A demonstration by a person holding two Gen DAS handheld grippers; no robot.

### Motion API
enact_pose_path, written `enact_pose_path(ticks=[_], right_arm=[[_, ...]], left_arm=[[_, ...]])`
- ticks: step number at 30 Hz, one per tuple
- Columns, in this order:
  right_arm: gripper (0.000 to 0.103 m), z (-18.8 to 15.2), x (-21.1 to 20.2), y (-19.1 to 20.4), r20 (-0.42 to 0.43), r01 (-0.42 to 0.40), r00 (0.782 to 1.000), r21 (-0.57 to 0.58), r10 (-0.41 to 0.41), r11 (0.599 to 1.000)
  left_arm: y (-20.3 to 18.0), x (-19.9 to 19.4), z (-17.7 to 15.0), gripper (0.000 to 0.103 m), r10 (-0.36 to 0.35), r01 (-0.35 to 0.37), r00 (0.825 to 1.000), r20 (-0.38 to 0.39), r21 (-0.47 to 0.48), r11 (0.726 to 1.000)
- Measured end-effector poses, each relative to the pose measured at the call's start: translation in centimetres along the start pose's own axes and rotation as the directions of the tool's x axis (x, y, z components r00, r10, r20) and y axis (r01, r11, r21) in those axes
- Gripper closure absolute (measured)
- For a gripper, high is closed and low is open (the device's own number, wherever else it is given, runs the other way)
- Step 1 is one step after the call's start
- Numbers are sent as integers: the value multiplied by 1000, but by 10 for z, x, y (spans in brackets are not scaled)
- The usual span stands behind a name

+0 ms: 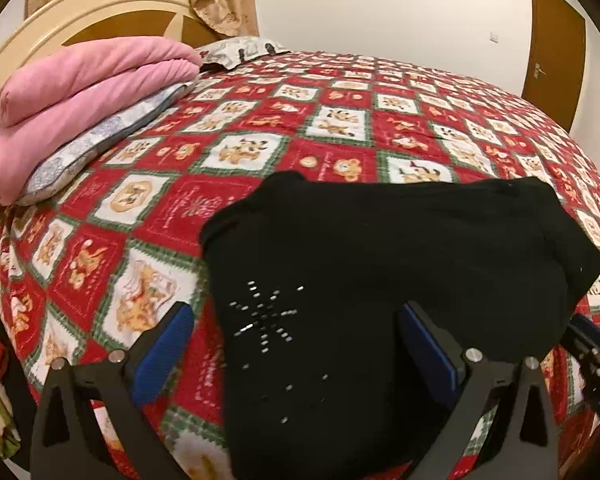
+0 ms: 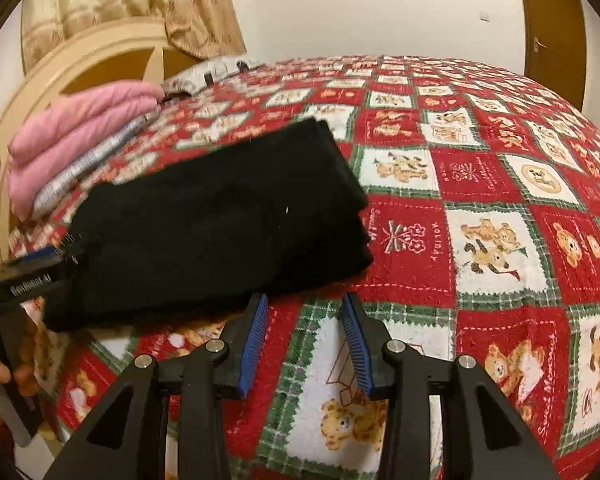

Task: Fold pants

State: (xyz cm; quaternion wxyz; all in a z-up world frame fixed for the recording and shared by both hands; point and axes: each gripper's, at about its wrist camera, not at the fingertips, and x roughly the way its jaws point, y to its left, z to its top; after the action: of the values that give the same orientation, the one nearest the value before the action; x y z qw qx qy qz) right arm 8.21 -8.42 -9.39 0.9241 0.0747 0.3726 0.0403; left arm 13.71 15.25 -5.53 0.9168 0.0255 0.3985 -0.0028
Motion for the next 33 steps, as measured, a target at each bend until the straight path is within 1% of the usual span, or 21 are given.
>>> enact_pose_path(ticks=[1,5,6,7,9,12,14,17,19,21,22,25,28,33], right_arm=[[62,0,-5,0,12,-15,1000,9,14,1000],[62,2,-21,5,46,-32,998,20,31,999],[58,1,-26,6,52,-42,998,30,40,999],[47,1,-29,8,56,-49,997,36,47,998],[35,-2,-38,12,75,-60,996,47,56,997],[35,-6,-53,22,97,-87,992,38,83,995],[35,-9,-61,27,103,-100,990,38,95,994],[35,-15,-74,32,117,-96,989,48,90,994],[32,-19,-77,35,112,-87,990,49,81,995],[32,-24,-79,37,95,-73,993,59,67,996],[32,-27,-80,36,92,-79,993,65,73,995],[32,-33,-89,38,94,-90,992,75,82,993],[32,-35,-101,41,118,-84,990,61,76,995],[32,-35,-133,46,202,-62,978,54,50,997]], left_arm=[[0,-3,-1,0,10,-10,1000,6,4,1000],[-3,-18,-2,0,76,-77,996,39,35,996],[-3,-22,-3,0,78,-80,996,48,35,996],[-4,-28,-4,0,77,-79,995,60,33,996],[-6,-38,-6,0,76,-79,994,75,30,996],[-11,-55,-12,0,89,-92,991,104,30,995],[-14,-64,-16,0,85,-89,990,115,28,996],[-16,-77,-24,0,70,-73,989,131,16,997],[-18,-80,-28,0,72,-75,989,130,16,997],[-21,-81,-32,0,98,-101,988,118,16,995],[-22,-83,-35,0,105,-107,988,113,14,994],[-25,-92,-45,0,89,-92,989,114,19,996],[-27,-101,-53,0,92,-96,988,123,32,995],[-29,-126,-63,0,65,-70,986,156,28,997]])
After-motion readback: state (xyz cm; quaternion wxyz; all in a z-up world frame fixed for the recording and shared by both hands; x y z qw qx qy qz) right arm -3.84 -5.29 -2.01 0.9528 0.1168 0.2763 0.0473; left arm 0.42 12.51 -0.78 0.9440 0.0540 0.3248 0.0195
